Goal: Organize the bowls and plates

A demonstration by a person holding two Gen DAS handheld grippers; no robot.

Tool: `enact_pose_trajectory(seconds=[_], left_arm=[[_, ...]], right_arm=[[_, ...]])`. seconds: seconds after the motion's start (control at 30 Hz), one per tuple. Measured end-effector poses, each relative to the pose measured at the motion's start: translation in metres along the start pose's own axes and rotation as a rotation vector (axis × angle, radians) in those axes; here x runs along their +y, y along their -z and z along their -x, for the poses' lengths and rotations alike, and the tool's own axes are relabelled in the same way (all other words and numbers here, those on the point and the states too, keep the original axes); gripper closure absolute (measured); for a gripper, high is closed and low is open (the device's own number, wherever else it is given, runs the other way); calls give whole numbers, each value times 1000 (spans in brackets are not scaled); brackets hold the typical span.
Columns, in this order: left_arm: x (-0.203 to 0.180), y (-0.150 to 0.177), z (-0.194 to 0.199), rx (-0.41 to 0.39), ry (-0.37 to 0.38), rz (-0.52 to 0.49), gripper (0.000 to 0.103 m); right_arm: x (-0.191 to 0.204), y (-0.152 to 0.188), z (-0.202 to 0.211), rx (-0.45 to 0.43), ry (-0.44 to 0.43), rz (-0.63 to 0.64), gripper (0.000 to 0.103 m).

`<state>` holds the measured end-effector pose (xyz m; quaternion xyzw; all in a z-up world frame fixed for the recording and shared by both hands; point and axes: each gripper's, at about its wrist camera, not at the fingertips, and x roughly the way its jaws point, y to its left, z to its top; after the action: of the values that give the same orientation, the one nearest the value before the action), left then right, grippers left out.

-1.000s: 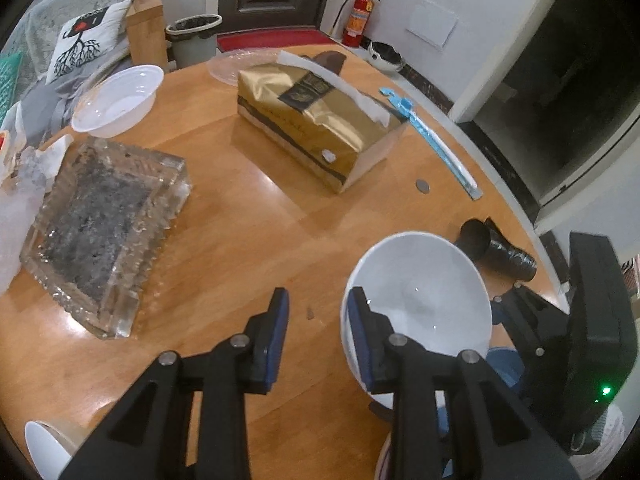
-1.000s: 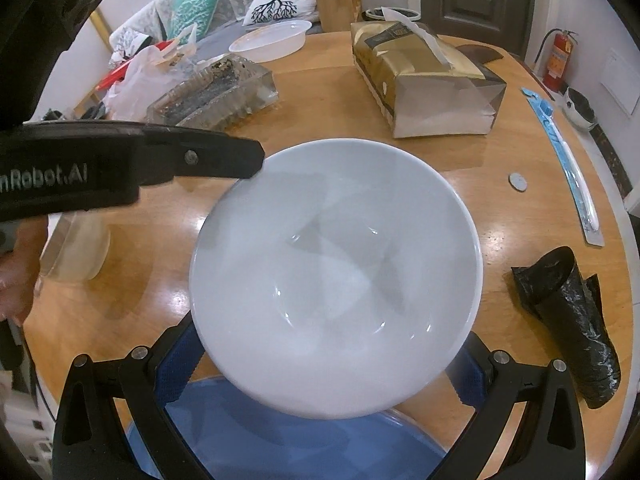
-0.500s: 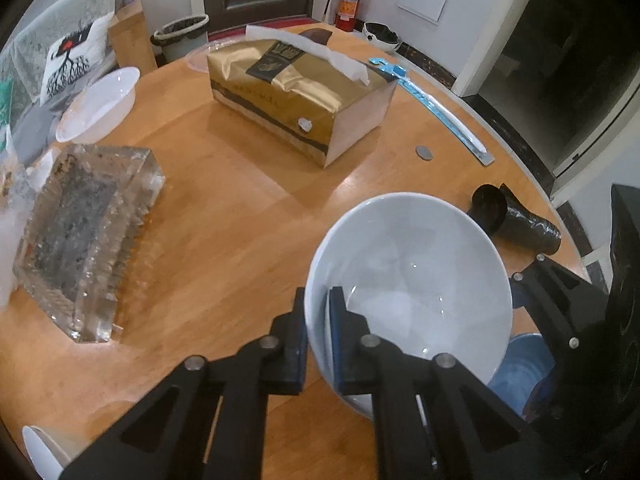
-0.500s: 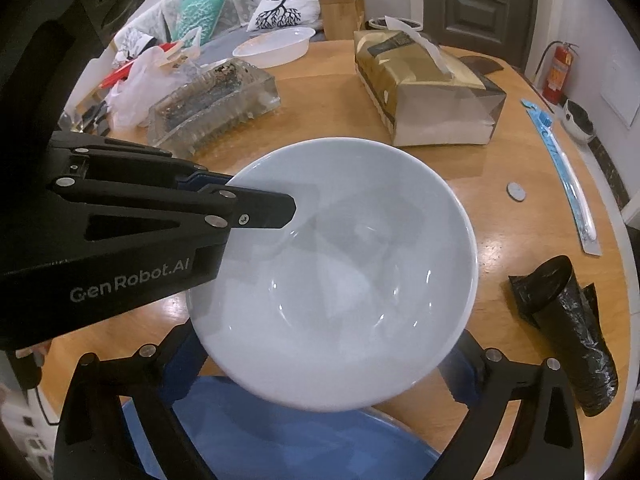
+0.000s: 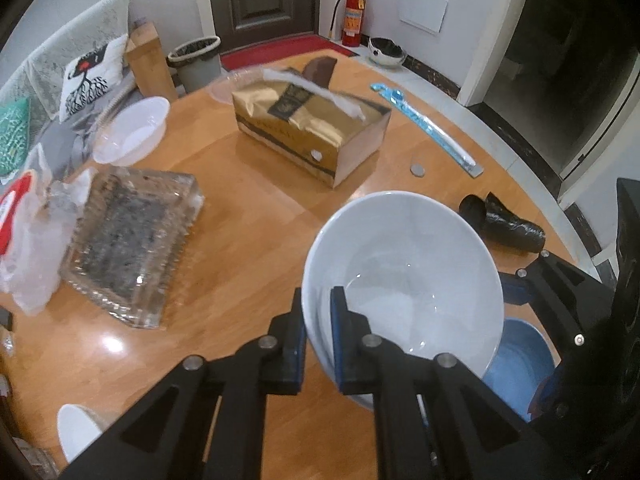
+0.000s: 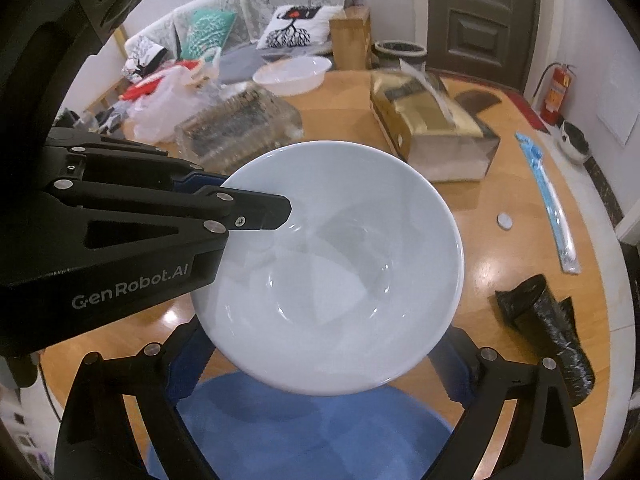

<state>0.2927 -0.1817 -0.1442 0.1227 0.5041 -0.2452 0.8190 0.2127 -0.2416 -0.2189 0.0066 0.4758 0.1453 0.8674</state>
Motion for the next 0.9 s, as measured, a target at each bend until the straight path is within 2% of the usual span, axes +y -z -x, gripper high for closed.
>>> enact_pose_trajectory(seconds=[0.53, 0.9], left_arm=[[12, 9, 43, -48, -32, 25, 95], [53, 44, 95, -100, -80, 89, 94]], right_arm=[[32, -13, 29, -51, 4, 45, 11], [96, -25, 47, -90, -18, 135, 11]])
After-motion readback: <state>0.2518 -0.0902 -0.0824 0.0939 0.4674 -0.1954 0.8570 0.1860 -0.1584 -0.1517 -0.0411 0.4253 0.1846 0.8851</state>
